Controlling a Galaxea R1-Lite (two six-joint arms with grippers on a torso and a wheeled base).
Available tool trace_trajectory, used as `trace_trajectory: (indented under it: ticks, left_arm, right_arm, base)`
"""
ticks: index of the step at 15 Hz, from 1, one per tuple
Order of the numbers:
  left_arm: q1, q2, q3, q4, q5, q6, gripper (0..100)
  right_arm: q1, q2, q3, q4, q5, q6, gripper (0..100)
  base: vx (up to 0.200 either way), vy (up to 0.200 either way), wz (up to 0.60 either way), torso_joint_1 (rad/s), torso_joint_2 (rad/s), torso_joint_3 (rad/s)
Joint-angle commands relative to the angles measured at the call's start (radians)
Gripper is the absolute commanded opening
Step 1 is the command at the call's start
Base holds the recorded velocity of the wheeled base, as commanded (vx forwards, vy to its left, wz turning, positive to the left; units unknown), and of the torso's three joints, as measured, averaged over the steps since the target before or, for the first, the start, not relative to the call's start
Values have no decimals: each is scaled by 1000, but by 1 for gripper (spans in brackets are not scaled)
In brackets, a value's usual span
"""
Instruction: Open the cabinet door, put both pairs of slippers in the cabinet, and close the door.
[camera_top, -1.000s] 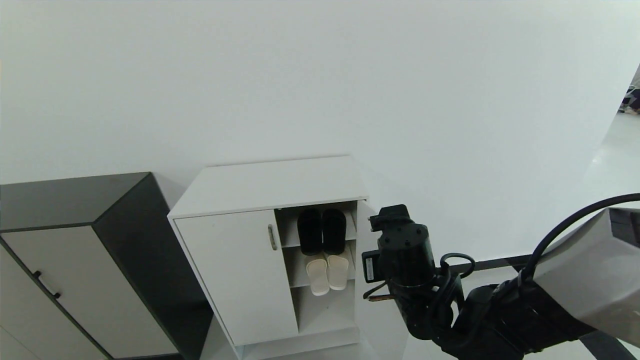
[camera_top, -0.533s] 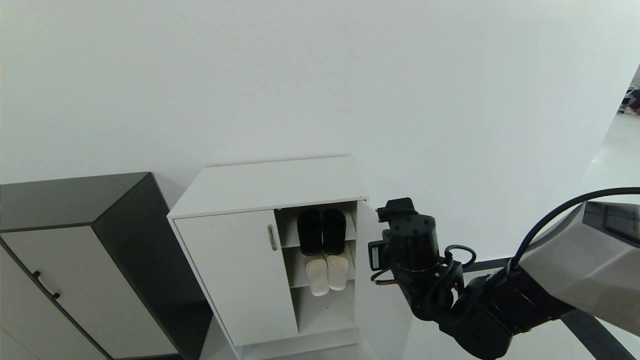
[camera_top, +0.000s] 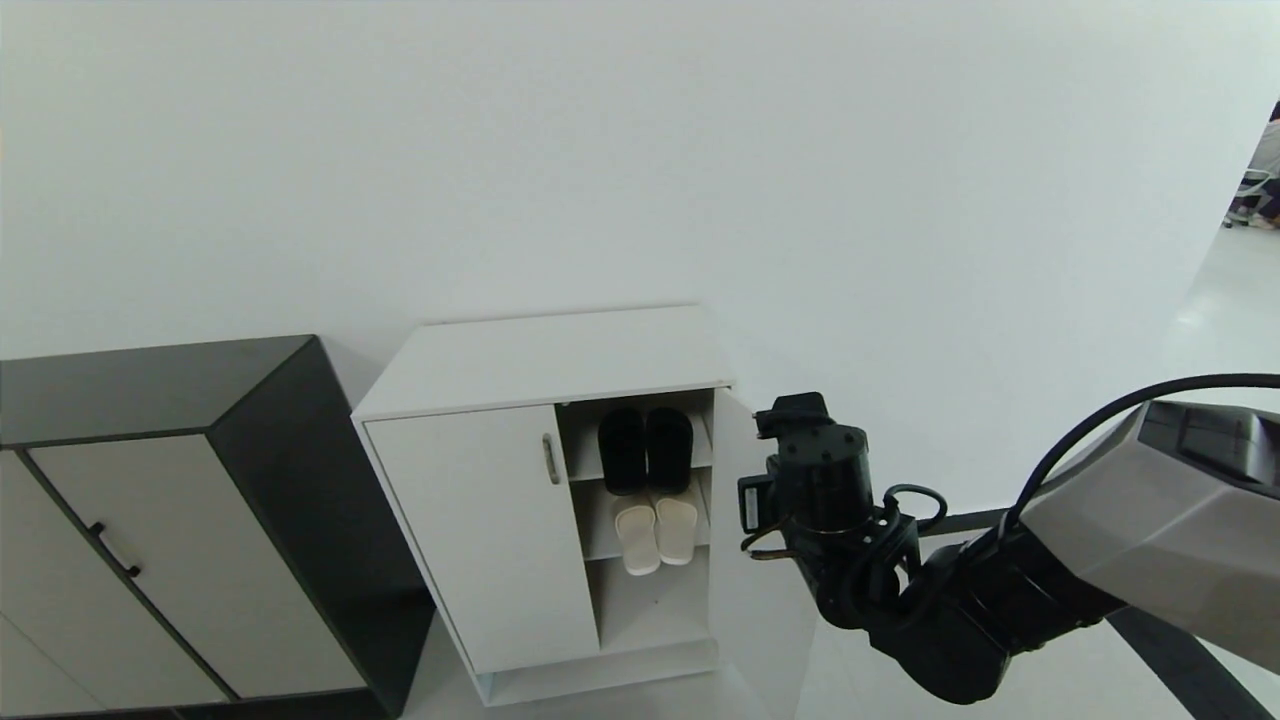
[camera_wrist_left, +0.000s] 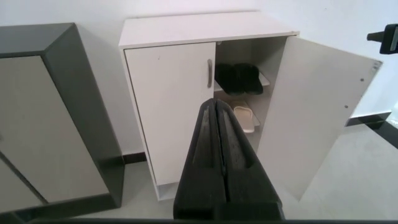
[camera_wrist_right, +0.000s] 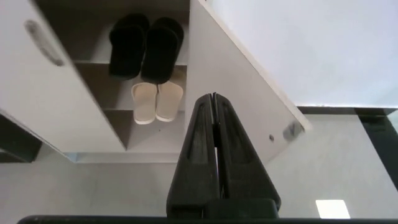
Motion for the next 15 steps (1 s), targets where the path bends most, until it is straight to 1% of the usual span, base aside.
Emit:
trace_trajectory:
  ticks: [1, 4, 6, 10, 13, 15]
  left_arm:
    - [-1, 1, 0, 0, 0, 1, 0]
    - [-1, 1, 0, 0, 0, 1, 0]
    - [-1, 1, 0, 0, -1, 1, 0]
    - [-1, 1, 0, 0, 0, 1, 0]
    - [-1, 1, 0, 0, 0, 1, 0]
    - [-1, 1, 0, 0, 0, 1, 0]
  right_arm:
    - [-18, 2, -32, 17, 5, 0, 0]
    - [-72, 0, -134, 138, 28, 6, 0]
    - [-112, 10, -178, 201, 51, 14, 0]
    - [-201, 94, -261, 232, 84, 14, 0]
    - [-254, 137, -299, 238, 118, 15, 0]
    - [-276, 162, -325, 239, 141, 51, 0]
  base:
    - [0, 0, 0, 0, 0, 0]
    - [0, 0, 0, 0, 0, 0]
    - [0, 0, 0, 0, 0, 0]
    - [0, 0, 0, 0, 0, 0]
    - [0, 0, 0, 0, 0, 0]
    - [0, 0, 0, 0, 0, 0]
